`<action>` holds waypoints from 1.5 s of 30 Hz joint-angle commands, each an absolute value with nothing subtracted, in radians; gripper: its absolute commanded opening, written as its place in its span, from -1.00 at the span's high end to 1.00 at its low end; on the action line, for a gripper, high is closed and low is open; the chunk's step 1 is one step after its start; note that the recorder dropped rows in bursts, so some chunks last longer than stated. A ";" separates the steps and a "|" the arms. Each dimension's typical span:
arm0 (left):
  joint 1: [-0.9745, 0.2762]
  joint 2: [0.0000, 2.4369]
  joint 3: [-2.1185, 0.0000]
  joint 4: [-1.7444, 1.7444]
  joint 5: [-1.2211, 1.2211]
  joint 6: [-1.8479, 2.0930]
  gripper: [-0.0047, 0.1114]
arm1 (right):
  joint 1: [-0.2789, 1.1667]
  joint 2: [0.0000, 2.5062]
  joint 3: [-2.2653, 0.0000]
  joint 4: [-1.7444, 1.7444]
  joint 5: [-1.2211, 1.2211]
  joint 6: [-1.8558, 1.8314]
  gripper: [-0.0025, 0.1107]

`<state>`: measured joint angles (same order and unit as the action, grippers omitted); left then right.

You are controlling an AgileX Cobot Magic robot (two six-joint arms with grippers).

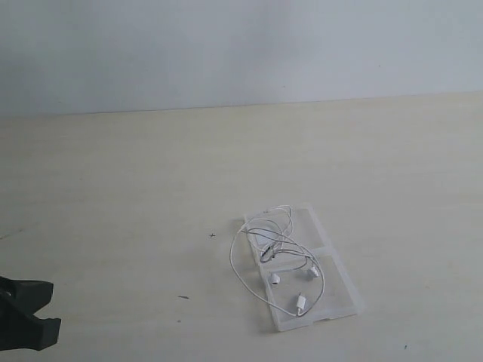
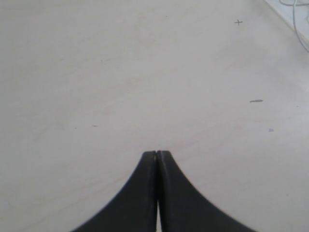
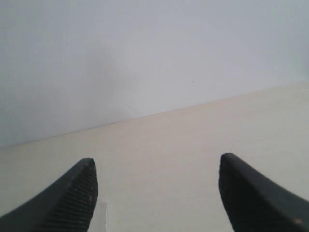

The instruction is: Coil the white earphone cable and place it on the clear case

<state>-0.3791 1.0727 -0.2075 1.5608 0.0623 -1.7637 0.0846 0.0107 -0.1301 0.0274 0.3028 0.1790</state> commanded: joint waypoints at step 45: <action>-0.378 1.072 -0.202 1.559 0.070 -1.764 0.92 | 0.081 0.000 0.000 0.032 0.271 -0.005 -0.23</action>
<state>-0.3791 1.0727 -0.2075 1.5608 0.0623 -1.7637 0.0846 0.0068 -0.0048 0.0000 0.2723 0.0241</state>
